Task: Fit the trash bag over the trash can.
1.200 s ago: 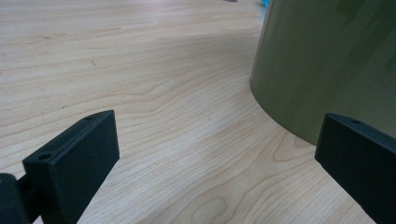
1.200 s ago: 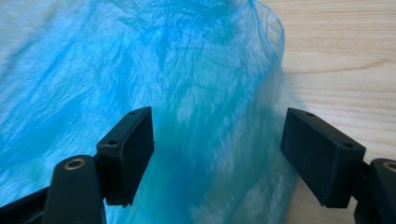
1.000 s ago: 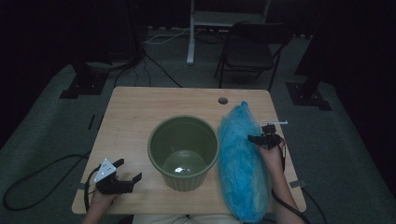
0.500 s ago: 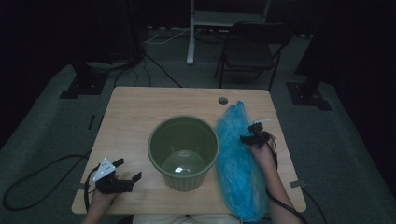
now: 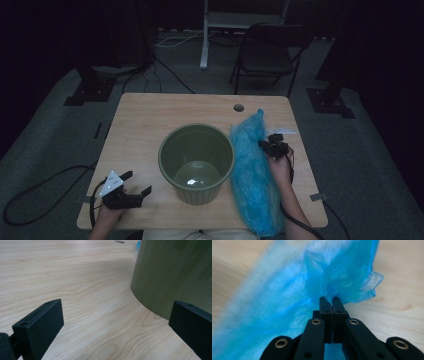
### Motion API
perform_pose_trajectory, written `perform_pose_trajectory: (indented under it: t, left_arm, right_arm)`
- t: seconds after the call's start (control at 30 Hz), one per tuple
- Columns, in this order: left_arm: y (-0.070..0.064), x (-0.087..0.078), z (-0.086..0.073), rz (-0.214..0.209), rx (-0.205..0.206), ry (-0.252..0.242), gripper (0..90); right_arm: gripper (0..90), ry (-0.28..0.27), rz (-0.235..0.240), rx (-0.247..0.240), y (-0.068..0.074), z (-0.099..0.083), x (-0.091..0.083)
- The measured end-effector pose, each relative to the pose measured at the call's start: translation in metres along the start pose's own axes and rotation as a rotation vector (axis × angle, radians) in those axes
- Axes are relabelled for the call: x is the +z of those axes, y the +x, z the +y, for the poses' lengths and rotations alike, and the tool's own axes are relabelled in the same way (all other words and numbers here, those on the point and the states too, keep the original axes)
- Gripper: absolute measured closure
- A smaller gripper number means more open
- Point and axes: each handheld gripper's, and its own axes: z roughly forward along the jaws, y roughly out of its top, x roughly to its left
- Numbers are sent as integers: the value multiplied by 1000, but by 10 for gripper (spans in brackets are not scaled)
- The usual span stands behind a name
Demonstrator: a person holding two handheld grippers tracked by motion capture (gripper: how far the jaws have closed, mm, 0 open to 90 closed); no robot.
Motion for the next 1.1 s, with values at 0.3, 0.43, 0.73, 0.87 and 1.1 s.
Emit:
perform_pose_trajectory:
  t: [0.3,0.43,0.73,0.87,1.1]
  left_arm:
    - [-2,2,1,-3,3,4,3]
    - [-1,2,1,-5,-4,2,3]
    - [0,2,1,-5,-7,0,3]
    - [0,3,1,-3,-1,2,3]
    - [-1,3,1,-3,3,3,3]
  right_arm:
    - [900,-293,101,59,0,29,-81]
    - [900,-372,111,43,7,44,-112]
    - [900,-564,143,-24,28,96,-178]
    - [900,-645,146,-72,44,126,-205]
    - [900,-784,206,-147,81,174,-241]
